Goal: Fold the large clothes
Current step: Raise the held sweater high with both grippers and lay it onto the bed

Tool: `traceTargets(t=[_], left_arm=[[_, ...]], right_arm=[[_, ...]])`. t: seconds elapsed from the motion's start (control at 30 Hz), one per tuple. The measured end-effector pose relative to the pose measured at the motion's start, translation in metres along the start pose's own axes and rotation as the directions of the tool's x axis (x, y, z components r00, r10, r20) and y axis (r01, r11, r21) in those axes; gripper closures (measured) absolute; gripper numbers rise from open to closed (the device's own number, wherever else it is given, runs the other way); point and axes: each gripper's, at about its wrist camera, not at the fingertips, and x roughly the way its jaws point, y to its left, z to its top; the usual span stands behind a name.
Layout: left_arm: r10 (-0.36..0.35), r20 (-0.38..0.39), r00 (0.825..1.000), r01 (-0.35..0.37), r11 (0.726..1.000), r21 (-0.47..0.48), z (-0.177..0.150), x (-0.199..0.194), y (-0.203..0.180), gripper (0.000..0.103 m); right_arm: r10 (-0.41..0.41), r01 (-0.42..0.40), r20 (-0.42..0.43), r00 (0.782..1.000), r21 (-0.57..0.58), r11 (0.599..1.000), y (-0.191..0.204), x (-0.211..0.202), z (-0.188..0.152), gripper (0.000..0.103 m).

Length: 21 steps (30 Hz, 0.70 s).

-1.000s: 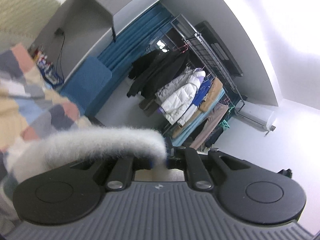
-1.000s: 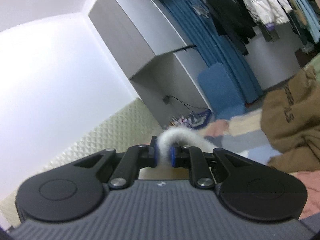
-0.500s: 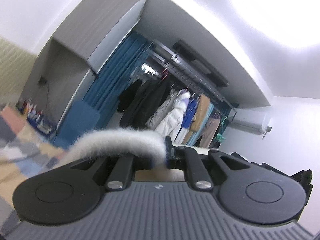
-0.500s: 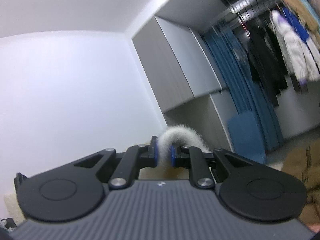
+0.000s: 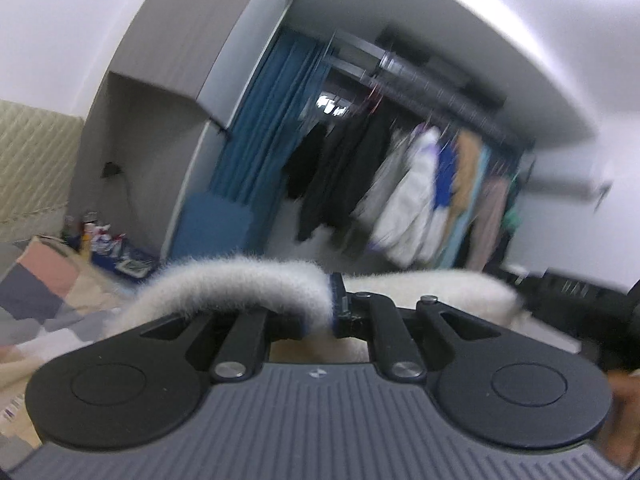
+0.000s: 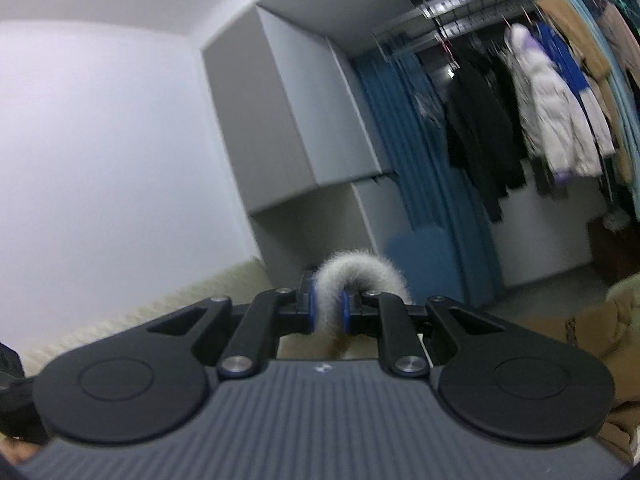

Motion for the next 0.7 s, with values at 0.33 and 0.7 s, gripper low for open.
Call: traceTargets(t=[0.33,0.7], left_arm=[[0.176,-0.172,0.969,-0.184,0.983,-0.030,-0.152,0.215,0.130,0.091],[0.265,-0.336,0.904,-0.284,0.959,-0.007,-0.329,0.397,0.274,0.091]], right_arm=[[-0.185,0.181,-0.205,0.961,-0.038,0.983,-0.083,0.184,-0.135,0.087],[-0.213,0.204,-0.322,0.922,-0.063,0.977,-0.149,0.307,-0.280,0.086]])
